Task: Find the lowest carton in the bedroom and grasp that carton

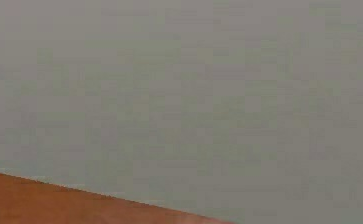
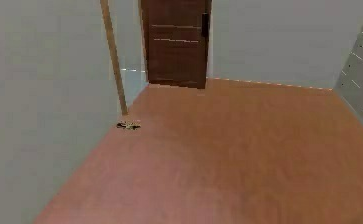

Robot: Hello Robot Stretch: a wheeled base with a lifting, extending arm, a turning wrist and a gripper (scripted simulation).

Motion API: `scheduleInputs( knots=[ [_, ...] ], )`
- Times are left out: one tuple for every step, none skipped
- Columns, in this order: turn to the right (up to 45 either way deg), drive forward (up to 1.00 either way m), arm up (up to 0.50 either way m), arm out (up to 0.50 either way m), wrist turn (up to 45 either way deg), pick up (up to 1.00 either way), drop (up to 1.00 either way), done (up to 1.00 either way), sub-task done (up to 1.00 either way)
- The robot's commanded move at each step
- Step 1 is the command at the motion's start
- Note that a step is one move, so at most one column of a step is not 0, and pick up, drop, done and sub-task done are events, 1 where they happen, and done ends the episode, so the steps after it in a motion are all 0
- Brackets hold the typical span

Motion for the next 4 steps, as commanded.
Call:
scheduleInputs(
  knots=[
    [45.0, 0.00, 0.00, 0.00, 0.0, 0.00, 0.00, 0.00, 0.00],
    [0.0, 0.10, 0.00, 0.00, 0.0, 0.00, 0.00, 0.00, 0.00],
    [-45.0, 0.00, 0.00, 0.00, 0.0, 0.00, 0.00, 0.00, 0.00],
    [-30.0, 0.00, 0.00, 0.00, 0.0, 0.00, 0.00, 0.00, 0.00]
  ],
)
